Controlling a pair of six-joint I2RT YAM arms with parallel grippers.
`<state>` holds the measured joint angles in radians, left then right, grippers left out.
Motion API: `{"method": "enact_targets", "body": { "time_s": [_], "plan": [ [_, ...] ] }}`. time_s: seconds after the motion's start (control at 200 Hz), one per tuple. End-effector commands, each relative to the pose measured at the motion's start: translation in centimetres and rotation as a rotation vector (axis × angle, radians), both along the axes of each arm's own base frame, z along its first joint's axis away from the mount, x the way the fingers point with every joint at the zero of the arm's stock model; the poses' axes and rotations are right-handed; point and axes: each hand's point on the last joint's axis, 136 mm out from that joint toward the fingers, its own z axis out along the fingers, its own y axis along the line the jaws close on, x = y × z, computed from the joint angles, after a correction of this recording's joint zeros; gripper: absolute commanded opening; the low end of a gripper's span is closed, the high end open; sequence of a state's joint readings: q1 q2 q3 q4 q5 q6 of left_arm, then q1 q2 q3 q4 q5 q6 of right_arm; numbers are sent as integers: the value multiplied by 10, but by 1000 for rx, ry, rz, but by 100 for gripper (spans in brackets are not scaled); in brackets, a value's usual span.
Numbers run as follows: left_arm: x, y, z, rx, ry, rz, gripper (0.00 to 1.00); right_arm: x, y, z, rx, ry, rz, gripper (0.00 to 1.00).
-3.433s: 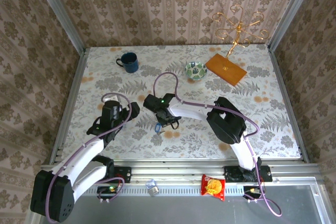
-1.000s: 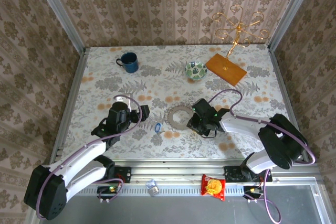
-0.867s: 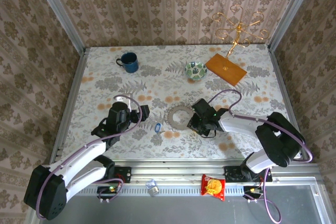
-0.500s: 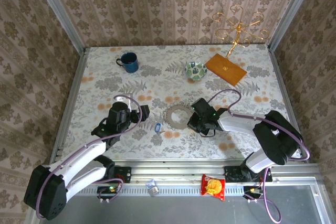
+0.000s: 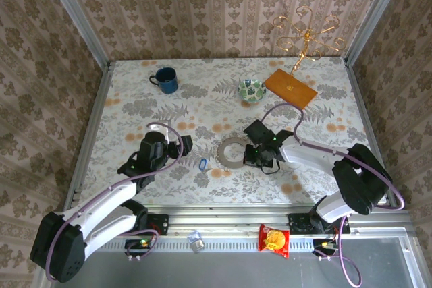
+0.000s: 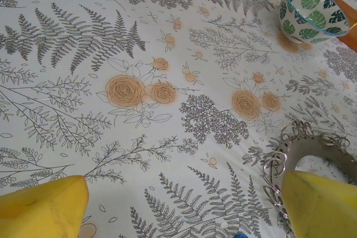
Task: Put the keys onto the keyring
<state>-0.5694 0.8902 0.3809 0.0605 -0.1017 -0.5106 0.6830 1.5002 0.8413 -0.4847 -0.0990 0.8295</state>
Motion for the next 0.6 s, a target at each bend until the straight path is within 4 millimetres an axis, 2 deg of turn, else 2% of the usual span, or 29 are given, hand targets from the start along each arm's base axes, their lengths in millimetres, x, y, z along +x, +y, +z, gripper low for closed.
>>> {"method": "enact_targets", "body": {
  "time_s": [0.0,0.165,0.595],
  "plan": [
    [5,-3,17,3,-49,-4,90,-20,-17,-2,-195,29,242,0],
    [3,-3,15,10,-48,-4,90,-26,-11,-9,-246,47,341,0],
    [1,-2,15,27,-52,-6,90,-16,-5,-21,-286,41,361,1]
  ]
}}
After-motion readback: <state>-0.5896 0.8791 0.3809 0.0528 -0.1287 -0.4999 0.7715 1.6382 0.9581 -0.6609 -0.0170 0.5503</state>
